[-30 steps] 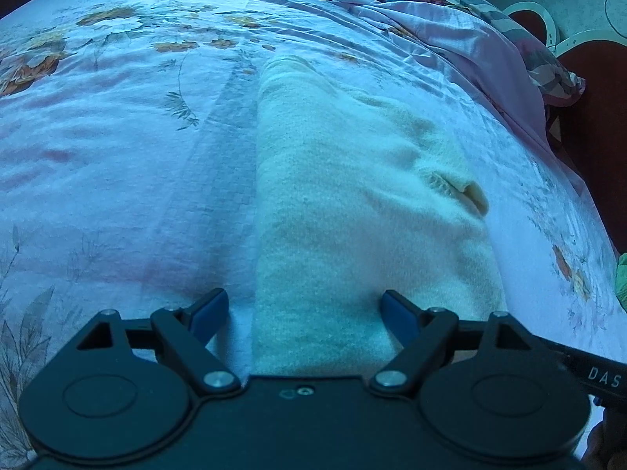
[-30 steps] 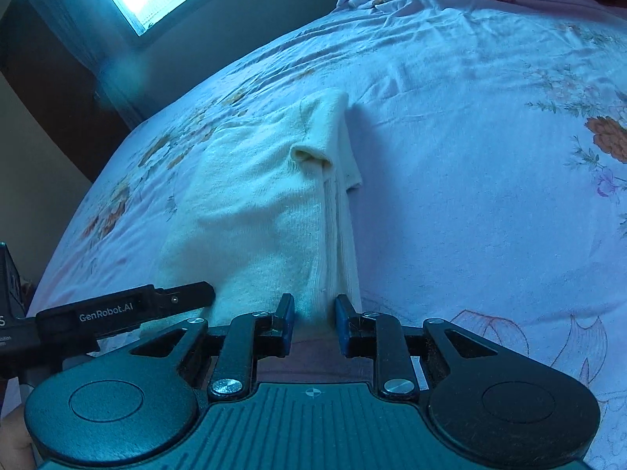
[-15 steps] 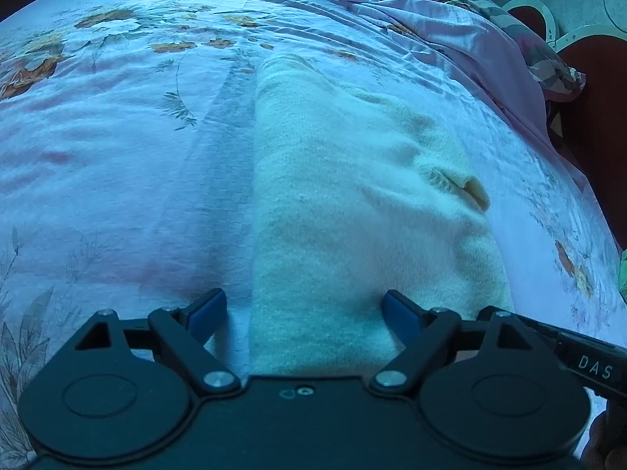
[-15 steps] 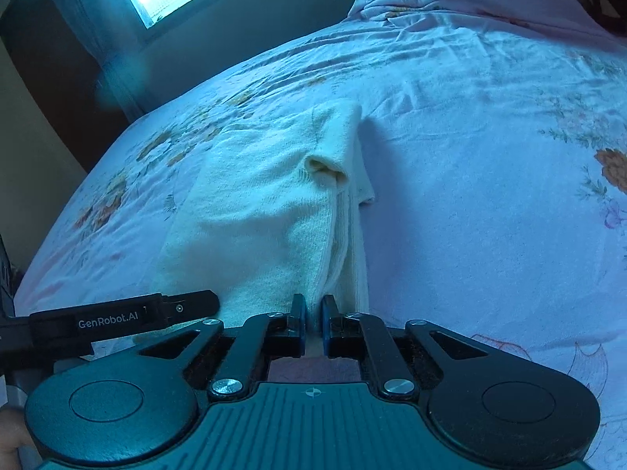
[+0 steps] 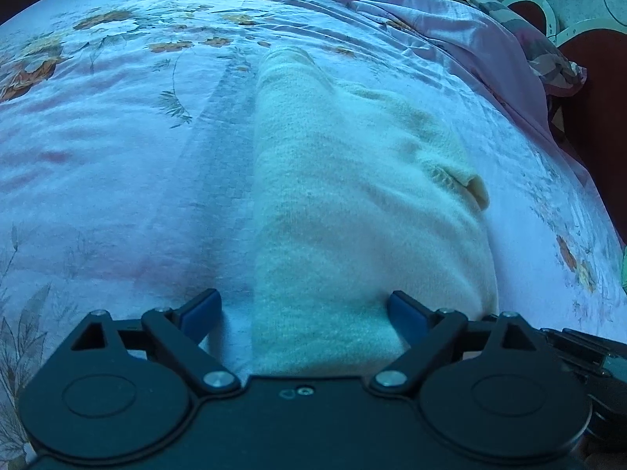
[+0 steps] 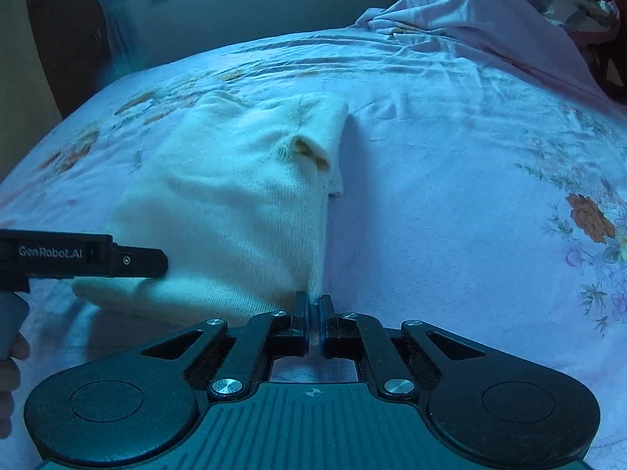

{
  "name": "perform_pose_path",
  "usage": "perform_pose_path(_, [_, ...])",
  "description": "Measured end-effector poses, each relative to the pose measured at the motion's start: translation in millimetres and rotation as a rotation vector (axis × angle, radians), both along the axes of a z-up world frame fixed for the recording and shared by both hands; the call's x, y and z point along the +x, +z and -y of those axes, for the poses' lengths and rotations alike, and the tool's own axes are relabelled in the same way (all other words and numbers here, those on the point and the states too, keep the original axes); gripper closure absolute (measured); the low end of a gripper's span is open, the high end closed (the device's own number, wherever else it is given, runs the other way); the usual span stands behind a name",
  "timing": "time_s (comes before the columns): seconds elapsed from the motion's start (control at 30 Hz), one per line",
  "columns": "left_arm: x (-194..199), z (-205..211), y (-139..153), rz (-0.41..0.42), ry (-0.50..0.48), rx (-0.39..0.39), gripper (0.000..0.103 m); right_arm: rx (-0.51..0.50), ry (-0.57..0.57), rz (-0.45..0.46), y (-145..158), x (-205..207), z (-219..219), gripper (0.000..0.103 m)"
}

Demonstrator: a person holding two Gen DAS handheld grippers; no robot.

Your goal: Fold small clothes

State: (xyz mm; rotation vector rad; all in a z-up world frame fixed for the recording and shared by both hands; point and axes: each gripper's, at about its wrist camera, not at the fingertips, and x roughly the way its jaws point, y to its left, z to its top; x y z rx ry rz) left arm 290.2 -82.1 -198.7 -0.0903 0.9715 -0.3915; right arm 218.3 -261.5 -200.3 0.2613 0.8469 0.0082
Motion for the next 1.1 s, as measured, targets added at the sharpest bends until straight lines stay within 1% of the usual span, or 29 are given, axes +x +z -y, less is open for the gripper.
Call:
perform_pose_path(0.07, [-1.5,-2.2,0.5,-0.005,-0.002,-0.004,0.012,0.019,0.004,-0.006,4.0,1.0,1.8,0.099])
perform_pose_path(0.13, [-1.8,-6.7,2.2,-0.014,0.005,-0.017,0.014,0.03,-0.017,0.008,11.8,-2.1,8.2,0.099])
perform_pose_path(0.17, [-1.8,-9.6,4.2,-0.017,0.018,-0.024,0.015,0.034,-0.031,0.035,17.9,-4.4,10.7,0.099])
perform_pose_path(0.2, [-1.8,-13.0,7.1,-0.017,0.036,-0.031,0.019,0.038,-0.038,0.069,25.4,-6.1,12.5,0.099])
perform_pose_path(0.27, [-1.2,-20.9,14.6,-0.006,0.078,-0.054,0.02,0.03,-0.037,0.114,38.2,-3.3,10.7,0.099])
perform_pose_path(0.37, [3.2,-28.8,27.8,0.022,0.104,-0.082,0.022,0.027,-0.013,0.14,47.2,12.8,2.8,0.099])
perform_pose_path(0.53, [22.7,-21.2,45.9,0.064,0.081,-0.092,0.039,0.009,0.019,0.161,50.6,46.9,-11.6,0.099])
perform_pose_path(0.6, [32.1,-13.1,49.6,0.08,0.065,-0.092,0.039,-0.003,0.02,0.178,54.5,60.4,-13.5,0.099])
perform_pose_path(0.67, [43.3,-2.2,47.6,0.088,0.052,-0.073,0.039,-0.026,0.015,0.192,56.2,74.0,-13.8,0.099])
perform_pose_path(0.73, [54.7,5.6,40.4,0.074,0.042,-0.072,0.039,-0.047,0.006,0.187,51.2,87.4,-11.5,0.099])
perform_pose_path(0.8, [65.4,12.4,28.6,0.054,0.035,-0.044,0.039,-0.065,0.002,0.163,38.7,98.9,-9.1,0.099])
perform_pose_path(0.83, [69.4,13.8,19.8,0.034,0.038,-0.013,0.036,-0.085,0.007,0.137,27.4,104.7,-7.3,0.099])
perform_pose_path(0.87, [72.4,12.2,10.4,0.01,0.042,-0.009,0.035,-0.102,0.011,0.103,16.6,109.0,-5.4,0.099])
perform_pose_path(0.9, [73.7,8.6,3.5,-0.007,0.049,-0.032,0.032,-0.103,0.013,0.079,7.5,112.3,-3.1,0.1])
perform_pose_path(0.93, [73.1,3.0,-1.1,-0.012,0.057,-0.057,0.031,-0.104,0.015,0.077,-1.5,111.7,0.5,0.1])
perform_pose_path(1.0, [72.3,2.0,-2.0,-0.006,0.055,-0.06,0.03,-0.114,0.021,0.085,-5.3,111.4,2.5,0.1])
perform_pose_path(1.1, [73.6,3.4,0.6,-0.007,0.054,-0.052,0.028,-0.121,0.029,0.087,-2.6,111.0,2.1,0.099])
